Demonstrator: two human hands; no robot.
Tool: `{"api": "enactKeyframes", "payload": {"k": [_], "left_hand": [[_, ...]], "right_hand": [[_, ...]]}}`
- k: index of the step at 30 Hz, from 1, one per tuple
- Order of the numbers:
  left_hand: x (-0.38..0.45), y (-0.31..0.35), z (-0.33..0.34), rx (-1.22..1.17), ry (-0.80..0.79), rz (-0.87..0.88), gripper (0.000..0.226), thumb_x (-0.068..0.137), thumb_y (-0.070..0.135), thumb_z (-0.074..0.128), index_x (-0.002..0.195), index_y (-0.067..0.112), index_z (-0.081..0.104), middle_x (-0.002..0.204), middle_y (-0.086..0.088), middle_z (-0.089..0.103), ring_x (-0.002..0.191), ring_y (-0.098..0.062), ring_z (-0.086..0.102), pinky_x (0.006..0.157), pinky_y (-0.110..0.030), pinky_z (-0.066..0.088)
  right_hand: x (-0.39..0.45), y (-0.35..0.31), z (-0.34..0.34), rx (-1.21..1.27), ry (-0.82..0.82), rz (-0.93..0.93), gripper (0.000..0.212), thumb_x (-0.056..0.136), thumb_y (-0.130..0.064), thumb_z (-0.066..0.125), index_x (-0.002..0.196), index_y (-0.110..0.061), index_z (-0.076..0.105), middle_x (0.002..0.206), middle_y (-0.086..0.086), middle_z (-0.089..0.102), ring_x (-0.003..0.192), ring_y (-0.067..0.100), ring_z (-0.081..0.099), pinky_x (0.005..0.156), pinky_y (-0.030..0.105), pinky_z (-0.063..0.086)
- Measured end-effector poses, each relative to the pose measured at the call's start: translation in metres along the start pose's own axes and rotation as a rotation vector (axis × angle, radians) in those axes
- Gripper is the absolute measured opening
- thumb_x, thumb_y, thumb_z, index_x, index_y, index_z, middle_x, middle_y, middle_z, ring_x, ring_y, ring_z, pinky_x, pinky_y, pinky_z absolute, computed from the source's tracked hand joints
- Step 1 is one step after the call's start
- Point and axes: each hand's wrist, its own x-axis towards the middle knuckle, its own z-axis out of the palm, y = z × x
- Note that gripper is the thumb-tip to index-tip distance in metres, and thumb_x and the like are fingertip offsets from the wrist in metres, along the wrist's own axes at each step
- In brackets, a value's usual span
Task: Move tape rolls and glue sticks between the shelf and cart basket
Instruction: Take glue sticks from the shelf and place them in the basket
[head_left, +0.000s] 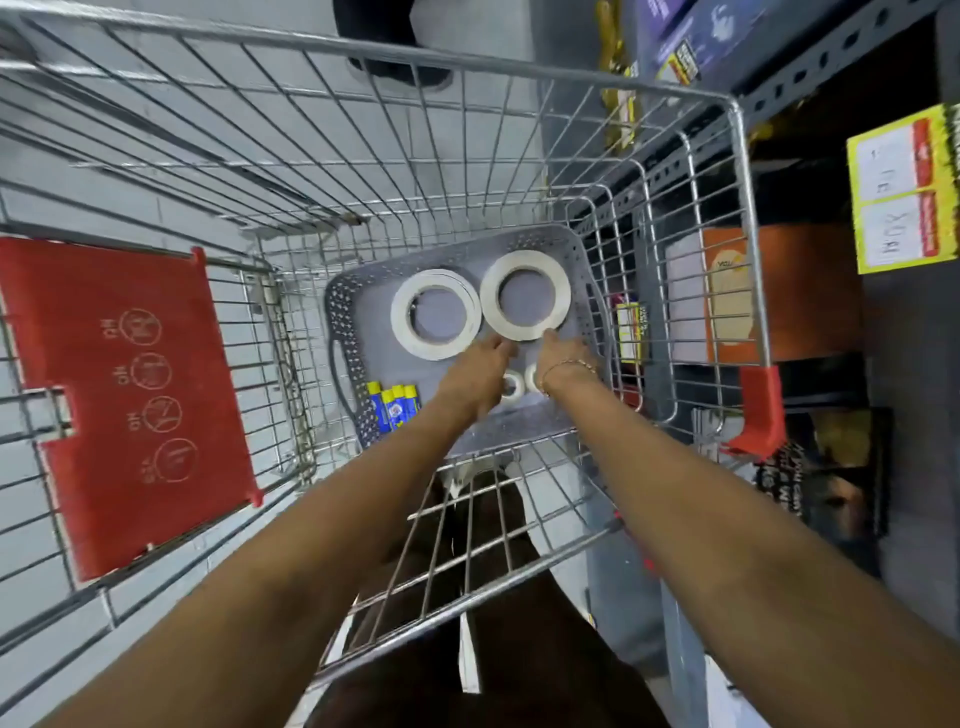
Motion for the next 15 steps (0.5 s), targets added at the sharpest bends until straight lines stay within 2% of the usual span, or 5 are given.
{"api": "enactKeyframes", "payload": {"k": [2, 6, 8, 10, 15], "left_hand": [[0.004, 0.012, 0.010, 0.106, -0.046, -0.006, 0.048, 0.082, 0.004, 0.059, 0.128, 0.005, 0.043, 0.134, -0.018, 0.044, 0.120, -0.037, 0.046, 0.090, -0.048, 0.048], [0.002, 0.021, 0.022, 0.255, -0.029, -0.121, 0.047, 0.086, 0.021, 0.058, 0.128, 0.008, 0.039, 0.135, -0.014, 0.041, 0.123, -0.036, 0.043, 0.084, -0.046, 0.049], [0.004, 0.021, 0.026, 0.249, -0.030, -0.161, 0.053, 0.084, 0.031, 0.062, 0.126, 0.008, 0.039, 0.134, -0.013, 0.041, 0.121, -0.036, 0.044, 0.082, -0.045, 0.049], [0.006, 0.022, 0.030, 0.246, -0.026, -0.163, 0.054, 0.083, 0.032, 0.063, 0.124, 0.008, 0.039, 0.132, -0.013, 0.041, 0.118, -0.036, 0.046, 0.080, -0.044, 0.050], [0.009, 0.016, 0.039, 0.184, -0.007, -0.133, 0.048, 0.088, 0.033, 0.056, 0.123, 0.004, 0.040, 0.131, -0.016, 0.040, 0.113, -0.036, 0.050, 0.077, -0.045, 0.050]], "right_hand": [[0.000, -0.001, 0.008, -0.063, -0.086, -0.044, 0.052, 0.096, -0.017, 0.042, 0.145, -0.019, 0.024, 0.146, 0.026, 0.028, 0.134, 0.043, 0.034, 0.104, 0.054, 0.038], [-0.001, -0.004, 0.019, -0.188, -0.048, -0.090, 0.060, 0.091, -0.028, 0.055, 0.142, -0.021, 0.024, 0.144, 0.022, 0.022, 0.133, 0.043, 0.032, 0.098, 0.054, 0.047], [0.001, -0.001, 0.021, -0.253, -0.017, -0.139, 0.058, 0.092, -0.023, 0.053, 0.143, -0.019, 0.024, 0.143, 0.020, 0.024, 0.132, 0.040, 0.033, 0.093, 0.053, 0.050], [0.001, 0.002, 0.022, -0.249, 0.013, -0.173, 0.054, 0.094, -0.015, 0.050, 0.142, -0.015, 0.027, 0.143, 0.021, 0.026, 0.130, 0.040, 0.039, 0.091, 0.053, 0.052], [0.008, 0.006, 0.018, -0.142, -0.028, -0.259, 0.055, 0.089, -0.006, 0.054, 0.138, -0.005, 0.028, 0.139, 0.028, 0.035, 0.125, 0.044, 0.045, 0.100, 0.050, 0.046]]}}
